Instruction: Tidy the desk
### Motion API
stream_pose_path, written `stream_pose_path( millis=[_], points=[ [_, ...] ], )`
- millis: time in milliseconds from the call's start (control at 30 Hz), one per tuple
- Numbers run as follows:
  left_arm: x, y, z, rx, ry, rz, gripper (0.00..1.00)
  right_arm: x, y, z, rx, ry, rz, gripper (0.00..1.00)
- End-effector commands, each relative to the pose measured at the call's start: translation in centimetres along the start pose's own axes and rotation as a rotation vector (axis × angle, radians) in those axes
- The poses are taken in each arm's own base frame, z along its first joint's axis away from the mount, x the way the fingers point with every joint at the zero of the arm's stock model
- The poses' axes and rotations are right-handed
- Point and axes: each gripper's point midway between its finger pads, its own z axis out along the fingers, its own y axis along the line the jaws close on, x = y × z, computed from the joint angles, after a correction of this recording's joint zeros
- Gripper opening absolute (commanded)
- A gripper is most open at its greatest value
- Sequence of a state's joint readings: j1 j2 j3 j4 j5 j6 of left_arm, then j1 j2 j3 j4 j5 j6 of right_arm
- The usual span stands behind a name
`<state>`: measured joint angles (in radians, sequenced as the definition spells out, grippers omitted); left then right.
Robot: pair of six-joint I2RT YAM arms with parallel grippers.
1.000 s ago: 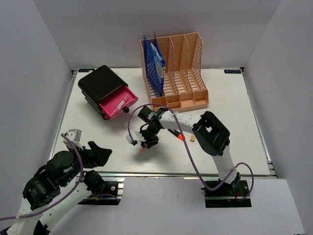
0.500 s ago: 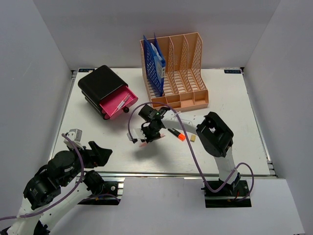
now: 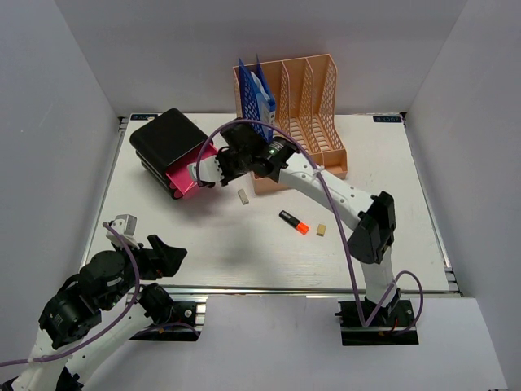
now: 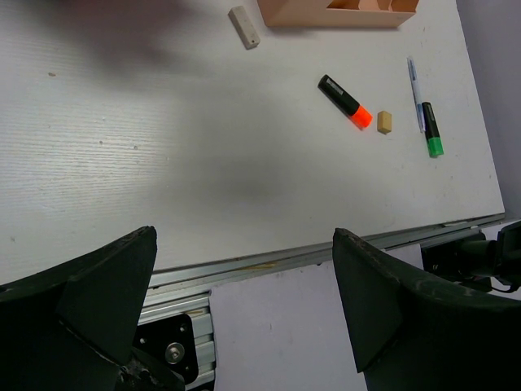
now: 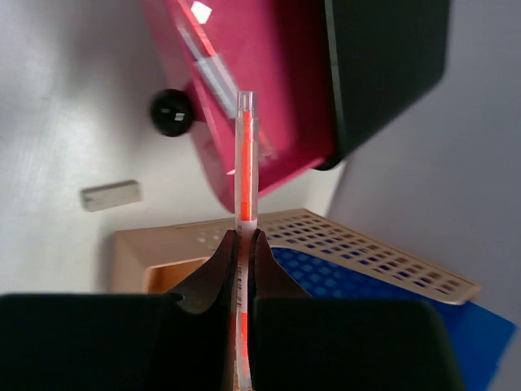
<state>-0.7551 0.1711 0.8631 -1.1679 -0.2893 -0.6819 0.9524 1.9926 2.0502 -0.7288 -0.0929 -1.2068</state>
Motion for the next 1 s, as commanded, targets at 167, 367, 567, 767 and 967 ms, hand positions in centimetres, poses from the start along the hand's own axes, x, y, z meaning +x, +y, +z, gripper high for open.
stream_pose_path(
  millis=[167, 367, 567, 767, 967],
  points=[
    [0.1, 0.2, 0.2, -0.016, 0.008, 0.002, 0.98, -2.3, -7.1, 2.0, 0.283, -0.052, -0.223, 0.00],
    [0.2, 0.2, 0.2, -0.016, 0.010, 0.002, 0.98, -4.7, -7.4, 4.6, 0.292, -0.152, -0.238, 0.00],
    [0.1, 0.2, 0.2, -0.016, 0.008, 0.002, 0.98, -4.1, -6.6, 6.6, 0.296, -0.169, -0.209, 0.00],
    [0.2, 0.2, 0.2, -0.013, 0.009, 0.003, 0.98, -4.2, -5.4, 7.2, 0.259, -0.184, -0.220, 0.14],
    [0.1, 0.3, 0.2, -0.022, 0.007, 0.000, 0.98, -3.6, -3.9, 8.4, 0.214, -0.170, -0.211, 0.27]
  ],
)
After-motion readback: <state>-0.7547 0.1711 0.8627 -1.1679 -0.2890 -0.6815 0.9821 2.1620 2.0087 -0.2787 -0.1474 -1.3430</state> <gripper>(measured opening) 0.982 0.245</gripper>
